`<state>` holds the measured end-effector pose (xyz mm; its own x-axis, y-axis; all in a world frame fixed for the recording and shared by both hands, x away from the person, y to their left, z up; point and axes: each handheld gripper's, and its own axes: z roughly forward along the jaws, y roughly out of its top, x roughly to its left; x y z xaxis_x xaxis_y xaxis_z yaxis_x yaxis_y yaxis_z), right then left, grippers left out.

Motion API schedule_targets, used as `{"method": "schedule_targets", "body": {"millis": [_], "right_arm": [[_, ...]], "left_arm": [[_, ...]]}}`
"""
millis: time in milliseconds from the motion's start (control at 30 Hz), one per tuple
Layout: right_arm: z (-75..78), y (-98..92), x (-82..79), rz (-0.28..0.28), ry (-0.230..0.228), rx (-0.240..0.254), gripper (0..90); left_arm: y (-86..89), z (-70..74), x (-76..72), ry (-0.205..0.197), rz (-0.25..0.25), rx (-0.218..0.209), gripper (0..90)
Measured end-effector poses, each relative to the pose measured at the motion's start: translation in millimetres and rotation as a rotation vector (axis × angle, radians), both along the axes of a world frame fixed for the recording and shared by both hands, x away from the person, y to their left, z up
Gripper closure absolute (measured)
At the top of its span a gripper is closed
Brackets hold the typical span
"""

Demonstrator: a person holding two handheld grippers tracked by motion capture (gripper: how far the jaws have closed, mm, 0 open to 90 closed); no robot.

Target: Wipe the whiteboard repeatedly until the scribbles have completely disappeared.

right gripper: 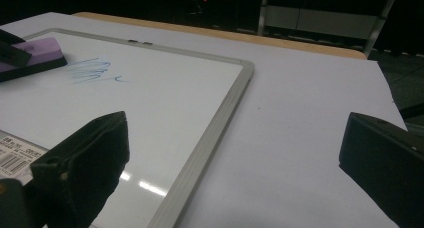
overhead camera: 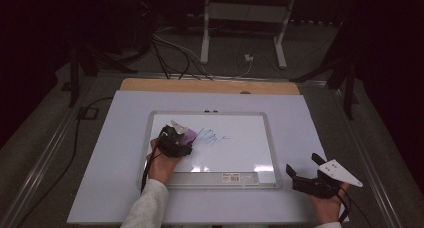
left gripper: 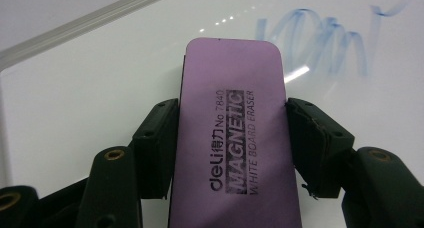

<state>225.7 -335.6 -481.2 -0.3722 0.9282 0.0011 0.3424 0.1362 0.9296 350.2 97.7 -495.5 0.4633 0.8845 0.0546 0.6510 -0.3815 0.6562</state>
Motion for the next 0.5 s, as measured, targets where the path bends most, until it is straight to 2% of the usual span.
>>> {"method": "schedule_targets", "body": {"millis": [100,200,333,400,500], "right_arm": [[0.1,0.8,-0.1,0.001,0.000,0.000,0.0],[-0.1,1.9,0.2,0.002,0.004,-0.001,0.0],[-0.1,2.0,0.0,0.004,0.003,-0.003,0.0],[-0.1,1.7,0.1,0.003,0.004,-0.003,0.0],[-0.1,1.4,0.3,0.002,0.004,-0.004,0.0]], "left_arm": [[-2.8,0.0,-1.2,-0.008,-0.010,0.009,42.0],[-13.5,0.0,-5.9,-0.005,-0.058,0.002,42.0],[-32.8,-0.2,-15.0,-0.007,-0.148,-0.008,42.0],[-40.5,-0.2,-18.0,0.009,-0.196,-0.030,41.9],[-46.9,1.2,-18.6,0.005,-0.214,-0.009,41.9]]}}
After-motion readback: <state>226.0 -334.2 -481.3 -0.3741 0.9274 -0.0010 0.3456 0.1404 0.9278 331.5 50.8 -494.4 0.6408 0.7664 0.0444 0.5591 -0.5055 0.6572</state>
